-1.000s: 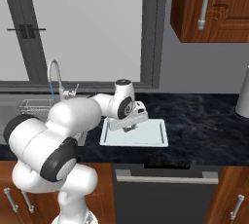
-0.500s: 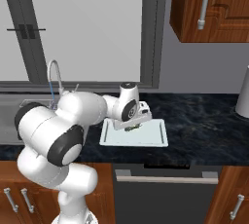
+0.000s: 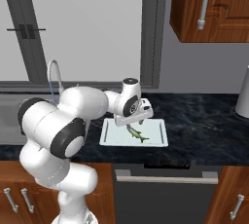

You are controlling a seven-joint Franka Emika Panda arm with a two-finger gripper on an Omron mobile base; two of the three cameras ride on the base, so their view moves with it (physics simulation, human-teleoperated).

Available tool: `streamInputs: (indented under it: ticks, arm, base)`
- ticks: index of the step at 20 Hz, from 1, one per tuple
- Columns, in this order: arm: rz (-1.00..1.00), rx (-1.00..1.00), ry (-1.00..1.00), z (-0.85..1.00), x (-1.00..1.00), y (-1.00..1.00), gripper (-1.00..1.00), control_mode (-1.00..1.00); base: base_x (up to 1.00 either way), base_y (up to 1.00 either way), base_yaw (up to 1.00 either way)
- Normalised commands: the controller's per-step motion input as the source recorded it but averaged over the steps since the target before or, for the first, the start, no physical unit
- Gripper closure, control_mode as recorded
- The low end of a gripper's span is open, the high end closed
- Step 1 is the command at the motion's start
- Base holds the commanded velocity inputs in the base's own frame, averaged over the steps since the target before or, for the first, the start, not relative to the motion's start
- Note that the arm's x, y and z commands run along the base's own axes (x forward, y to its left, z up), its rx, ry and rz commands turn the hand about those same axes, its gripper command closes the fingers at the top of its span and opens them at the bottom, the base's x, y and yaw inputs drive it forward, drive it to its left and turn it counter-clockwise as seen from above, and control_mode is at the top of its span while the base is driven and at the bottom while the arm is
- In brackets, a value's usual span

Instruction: Take the fish out of the fridge, briefly rinse it in the sink, and place it on the tray next to the sink.

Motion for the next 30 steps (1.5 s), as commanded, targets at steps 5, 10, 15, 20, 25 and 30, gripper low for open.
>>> streamInputs:
  ticks: [5, 10, 15, 20, 25, 30]
  arm:
    - [-0.02, 0.02, -0.06, 0.62, -0.22, 0.00, -1.00, -1.00]
    - [0.00, 0.00, -0.31, 0.62, -0.87, 0.33, -1.00, -1.00]
    - [0.00, 0.00, -0.45, 0.12, -1.00, 0.58, -1.00, -1.00]
    - [0.00, 0.00, -0.44, -0.21, -1.00, 0.69, -1.00, -1.00]
    - [0.00, 0.04, -0.62, -0.27, -1.00, 0.44, -1.00, -1.00]
    - [-0.06, 0.25, -0.65, 0.56, -1.00, -0.15, -1.00, -1.00]
  base:
    - [0.00, 0.00, 0.00]
    - [0.00, 0.00, 0.00]
    - [0.00, 0.00, 0.00]
    - [0.00, 0.00, 0.00]
    - [0.00, 0.00, 0.00]
    - [0.00, 0.00, 0.00]
